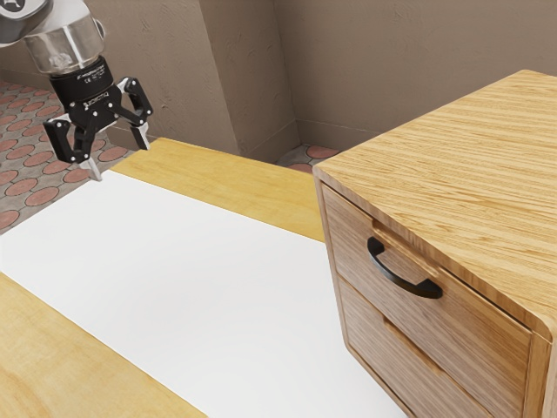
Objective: Pull the drawer handle with one arm to open the drawer
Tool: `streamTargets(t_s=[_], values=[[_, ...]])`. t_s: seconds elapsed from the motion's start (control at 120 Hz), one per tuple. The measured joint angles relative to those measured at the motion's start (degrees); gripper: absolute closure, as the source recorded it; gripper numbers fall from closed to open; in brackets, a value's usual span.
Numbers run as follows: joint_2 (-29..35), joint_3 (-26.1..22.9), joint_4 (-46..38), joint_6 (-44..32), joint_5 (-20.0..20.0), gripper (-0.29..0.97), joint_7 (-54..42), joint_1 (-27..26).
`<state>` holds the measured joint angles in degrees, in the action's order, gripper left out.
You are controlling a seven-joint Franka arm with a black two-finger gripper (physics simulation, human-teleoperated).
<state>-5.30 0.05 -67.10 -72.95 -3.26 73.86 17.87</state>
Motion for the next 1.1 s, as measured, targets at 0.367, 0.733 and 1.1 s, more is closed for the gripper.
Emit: streamTargets(t_s=[0.367, 0.733, 1.1], values=[[10.96, 4.46, 0.00, -0.16, -0.80, 0.02, 2.24, -7.34], [16.52, 4.19, -13.67, -17.47, -2.76, 0.03, 3.70, -28.82], [22.98, 4.35, -27.51, -33.67, -4.16, 0.05, 6.34, -37.63]])
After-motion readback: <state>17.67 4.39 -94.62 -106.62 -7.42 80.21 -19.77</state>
